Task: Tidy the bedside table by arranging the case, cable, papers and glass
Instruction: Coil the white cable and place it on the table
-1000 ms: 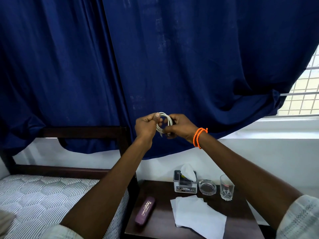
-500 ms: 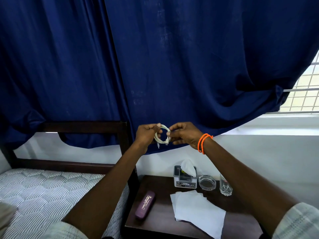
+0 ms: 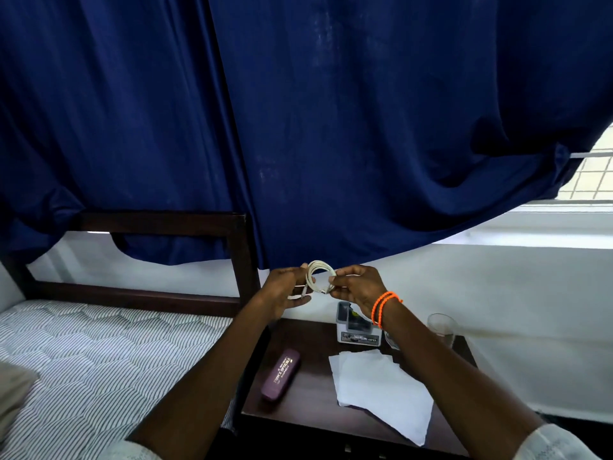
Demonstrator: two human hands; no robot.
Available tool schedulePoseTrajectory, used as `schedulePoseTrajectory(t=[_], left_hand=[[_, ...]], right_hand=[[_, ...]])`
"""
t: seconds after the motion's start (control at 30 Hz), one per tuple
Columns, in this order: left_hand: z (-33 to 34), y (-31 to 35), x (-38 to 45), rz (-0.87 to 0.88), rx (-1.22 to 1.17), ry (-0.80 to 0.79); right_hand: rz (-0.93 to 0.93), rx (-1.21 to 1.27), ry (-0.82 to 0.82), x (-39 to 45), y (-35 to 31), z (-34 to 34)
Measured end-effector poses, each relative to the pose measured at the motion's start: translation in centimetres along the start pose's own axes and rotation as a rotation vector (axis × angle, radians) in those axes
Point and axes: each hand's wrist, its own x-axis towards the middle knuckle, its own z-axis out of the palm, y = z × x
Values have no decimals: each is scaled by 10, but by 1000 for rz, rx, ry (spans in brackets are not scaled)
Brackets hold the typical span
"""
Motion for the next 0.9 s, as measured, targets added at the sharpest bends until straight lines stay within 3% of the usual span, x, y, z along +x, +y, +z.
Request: schedulePoseTrajectory(t=[0.23,0.47,0.6,0.7,0.9], left_hand=[[-18,-45,19,-61,-68,10],[-30,-96,48,-49,-62,173],[-34,-130,72,24,183,285],[-37,-152,95,46,419,334],[-44,-183,139,-6,577,318]], right_hand=[[22,-119,132,11,51,10],[-73,-394,182,35,104,27],[-77,-581,224,53,138,36],[-46,-557,235,69,165,40],[-15,-510,289,103,203,47]])
